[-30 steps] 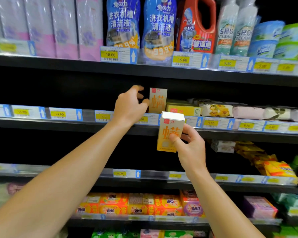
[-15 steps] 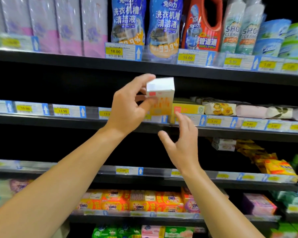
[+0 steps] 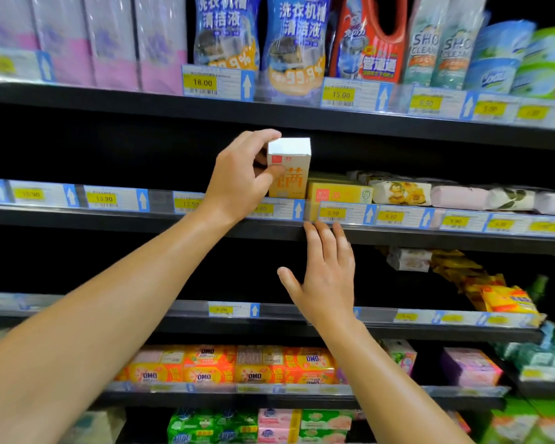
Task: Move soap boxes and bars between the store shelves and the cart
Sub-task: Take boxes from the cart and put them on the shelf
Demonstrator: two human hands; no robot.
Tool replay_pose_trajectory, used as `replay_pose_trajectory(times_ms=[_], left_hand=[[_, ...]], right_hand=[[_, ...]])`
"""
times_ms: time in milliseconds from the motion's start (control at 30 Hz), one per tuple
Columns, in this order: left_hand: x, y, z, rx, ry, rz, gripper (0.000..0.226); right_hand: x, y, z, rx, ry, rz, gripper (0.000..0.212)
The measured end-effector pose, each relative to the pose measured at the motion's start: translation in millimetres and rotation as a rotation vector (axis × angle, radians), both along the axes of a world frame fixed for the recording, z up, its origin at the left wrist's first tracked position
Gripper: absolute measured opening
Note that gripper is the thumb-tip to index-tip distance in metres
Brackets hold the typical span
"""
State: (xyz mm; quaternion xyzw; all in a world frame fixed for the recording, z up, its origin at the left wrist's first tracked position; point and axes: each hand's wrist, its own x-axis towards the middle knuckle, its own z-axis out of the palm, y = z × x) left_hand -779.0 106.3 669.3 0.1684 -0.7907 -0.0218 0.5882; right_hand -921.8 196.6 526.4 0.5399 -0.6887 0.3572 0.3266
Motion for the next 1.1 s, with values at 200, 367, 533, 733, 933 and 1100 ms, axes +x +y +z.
replay_pose_trajectory(times_ms=[200, 367, 533, 733, 933, 1100], left_hand=[[-8.7, -11.3, -8.5, 0.061, -0.033, 0.072, 0.045], [-15.9, -13.2, -5.2, 0.107, -0.033, 0.095, 0.032], [-24.7, -15.7, 1.1, 0.217, -0.064, 0.174, 0.045], [-32.8, -17.5, 0.9, 0.286, -0.077, 0.175, 0.055], [-35.0, -16.2, -1.1, 0.271, -0.058, 0.139, 0.054], [-36.5, -19.3, -2.8, 0.264, -0.060, 0.153, 0.054]], right_hand=[[1.9, -1.0, -0.6, 0.003, -0.048, 0.021, 0.079], [3.9, -2.2, -1.5, -0.007, -0.068, 0.017, 0.079], [4.9, -3.1, -2.3, -0.013, -0.078, 0.021, 0.076], [6.9, -3.5, -2.8, -0.043, -0.113, 0.037, 0.073], [6.9, -5.0, -2.9, -0.040, -0.124, 0.049, 0.073], [7.0, -5.0, -3.9, -0.052, -0.122, 0.042, 0.073]])
